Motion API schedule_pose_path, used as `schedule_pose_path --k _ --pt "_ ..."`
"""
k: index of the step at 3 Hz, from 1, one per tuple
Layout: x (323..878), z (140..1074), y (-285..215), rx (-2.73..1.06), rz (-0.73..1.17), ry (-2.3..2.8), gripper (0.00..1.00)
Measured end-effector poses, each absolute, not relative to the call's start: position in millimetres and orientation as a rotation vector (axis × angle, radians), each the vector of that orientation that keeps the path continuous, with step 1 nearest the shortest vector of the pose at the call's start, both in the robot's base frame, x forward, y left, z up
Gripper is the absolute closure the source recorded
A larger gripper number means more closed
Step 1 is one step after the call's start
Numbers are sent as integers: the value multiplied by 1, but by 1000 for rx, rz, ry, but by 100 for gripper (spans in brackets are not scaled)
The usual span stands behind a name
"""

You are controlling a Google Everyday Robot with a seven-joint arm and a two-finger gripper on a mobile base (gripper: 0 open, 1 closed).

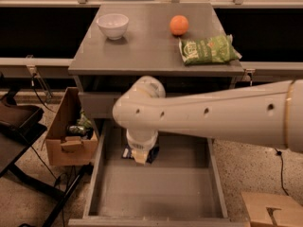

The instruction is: Pick rxbar blueberry from middle drawer and place on counter

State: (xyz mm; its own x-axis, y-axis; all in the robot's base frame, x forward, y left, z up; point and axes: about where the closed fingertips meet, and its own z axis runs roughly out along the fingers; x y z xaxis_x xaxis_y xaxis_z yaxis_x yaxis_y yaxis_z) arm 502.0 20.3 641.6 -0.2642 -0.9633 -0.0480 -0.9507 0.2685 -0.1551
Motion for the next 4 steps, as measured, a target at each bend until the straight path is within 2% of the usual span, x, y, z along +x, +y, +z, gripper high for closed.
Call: schedule_pose_path --k 2,4 --pt "539 830 2 -1411 -60 2341 100" --pt "554 842 -2 -1391 -63 2344 100"
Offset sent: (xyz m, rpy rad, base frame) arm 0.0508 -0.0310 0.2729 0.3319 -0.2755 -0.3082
